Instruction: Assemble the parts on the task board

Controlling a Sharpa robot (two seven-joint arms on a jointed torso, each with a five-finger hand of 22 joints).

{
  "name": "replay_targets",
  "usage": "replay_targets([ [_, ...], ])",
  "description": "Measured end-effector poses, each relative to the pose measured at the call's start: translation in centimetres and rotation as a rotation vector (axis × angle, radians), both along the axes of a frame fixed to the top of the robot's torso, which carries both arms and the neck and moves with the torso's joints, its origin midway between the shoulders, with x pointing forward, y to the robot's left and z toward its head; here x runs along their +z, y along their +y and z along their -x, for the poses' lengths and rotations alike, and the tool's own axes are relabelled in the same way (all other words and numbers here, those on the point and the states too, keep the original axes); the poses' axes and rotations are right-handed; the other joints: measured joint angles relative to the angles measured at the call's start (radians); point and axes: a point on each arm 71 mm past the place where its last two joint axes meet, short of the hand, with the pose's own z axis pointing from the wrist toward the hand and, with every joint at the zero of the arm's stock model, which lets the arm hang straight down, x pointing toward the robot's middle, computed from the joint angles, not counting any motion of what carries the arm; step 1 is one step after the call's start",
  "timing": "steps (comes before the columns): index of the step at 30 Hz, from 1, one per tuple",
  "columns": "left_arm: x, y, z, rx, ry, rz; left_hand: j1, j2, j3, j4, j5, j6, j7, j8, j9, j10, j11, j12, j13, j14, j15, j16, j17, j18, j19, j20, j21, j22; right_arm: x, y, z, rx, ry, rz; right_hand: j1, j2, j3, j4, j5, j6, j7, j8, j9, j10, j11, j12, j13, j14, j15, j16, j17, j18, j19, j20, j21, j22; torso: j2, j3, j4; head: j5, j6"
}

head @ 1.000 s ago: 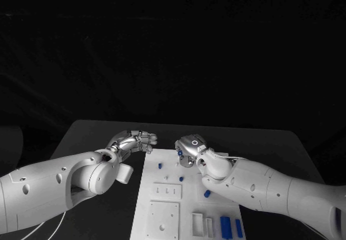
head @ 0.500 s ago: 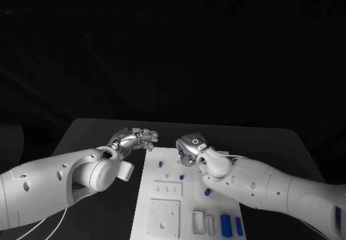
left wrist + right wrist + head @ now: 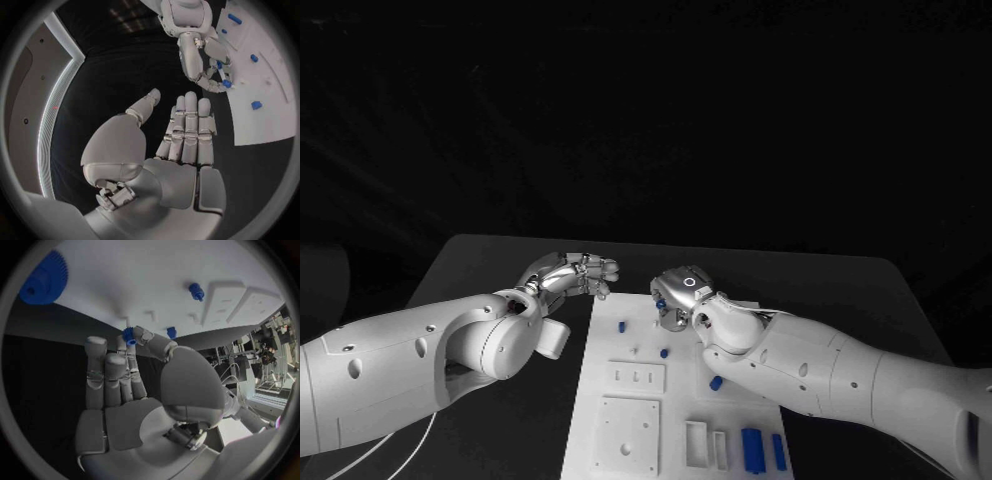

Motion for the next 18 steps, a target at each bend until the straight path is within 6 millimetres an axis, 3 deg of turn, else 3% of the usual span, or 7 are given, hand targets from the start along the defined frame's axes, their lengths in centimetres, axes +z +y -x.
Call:
replay_targets([
  [18, 0.00, -0.32, -0.18, -0.004, -0.003, -0.004, 0.000, 0.000, 0.000, 0.000, 0.000, 0.000, 0.000, 0.000, 0.001, 0.000, 0.000, 0.000, 0.000, -0.004, -0.004, 0.000, 0.000, 0.000, 0.000, 0.000, 0.000, 0.000, -0.21, 0.04, -0.16, -0.002, 0.018, 0.010, -0.002, -0.002, 0.000, 0.000, 0.000, 0.000, 0.000, -0.003, 0.000, 0.003, -0.003, -0.005, 0.008, 0.000, 0.000, 0.000, -0.001, 0.000, 0.000, 0.000, 0.000, 0.001, 0.003, -0.0016, -0.0038, 0.002, -0.005],
])
